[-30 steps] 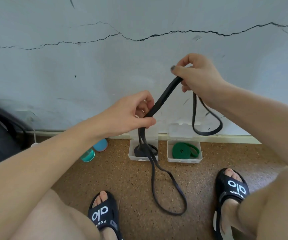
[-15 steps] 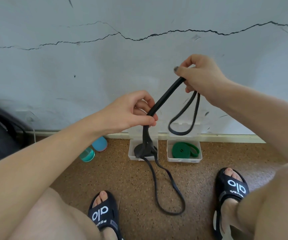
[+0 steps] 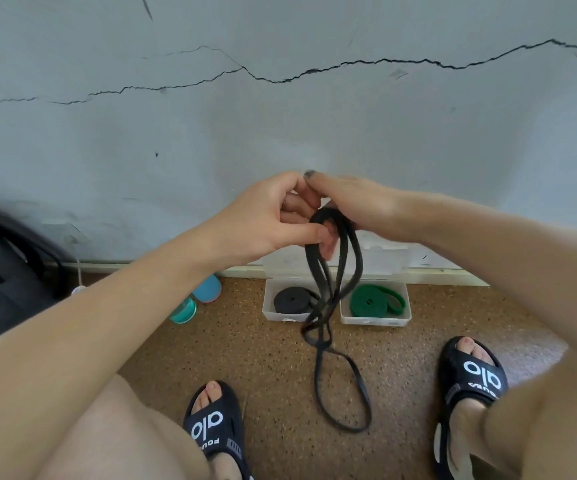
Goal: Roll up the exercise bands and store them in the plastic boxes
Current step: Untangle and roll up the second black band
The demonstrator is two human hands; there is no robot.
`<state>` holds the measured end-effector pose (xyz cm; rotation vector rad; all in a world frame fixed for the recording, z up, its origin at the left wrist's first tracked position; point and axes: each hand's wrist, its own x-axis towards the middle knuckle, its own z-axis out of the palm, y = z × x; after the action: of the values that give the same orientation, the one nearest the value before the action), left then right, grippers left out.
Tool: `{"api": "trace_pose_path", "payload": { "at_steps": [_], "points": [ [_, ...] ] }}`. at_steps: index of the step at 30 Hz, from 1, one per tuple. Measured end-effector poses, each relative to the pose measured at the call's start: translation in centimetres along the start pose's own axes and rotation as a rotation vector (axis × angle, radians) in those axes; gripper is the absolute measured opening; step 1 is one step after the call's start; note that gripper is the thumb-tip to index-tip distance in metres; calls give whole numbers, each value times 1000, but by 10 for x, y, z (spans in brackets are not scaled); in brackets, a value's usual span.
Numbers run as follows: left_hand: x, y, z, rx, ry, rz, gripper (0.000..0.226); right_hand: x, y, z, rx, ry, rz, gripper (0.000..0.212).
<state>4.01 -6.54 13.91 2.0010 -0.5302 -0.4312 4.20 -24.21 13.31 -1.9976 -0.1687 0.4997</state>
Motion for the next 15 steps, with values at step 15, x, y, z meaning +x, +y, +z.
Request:
{"api": "trace_pose_path", "payload": {
  "at_steps": [15],
  "points": [
    [-2, -28, -5, 372, -202, -13, 17, 6, 0, -36, -9, 516, -97, 13]
  ]
}}
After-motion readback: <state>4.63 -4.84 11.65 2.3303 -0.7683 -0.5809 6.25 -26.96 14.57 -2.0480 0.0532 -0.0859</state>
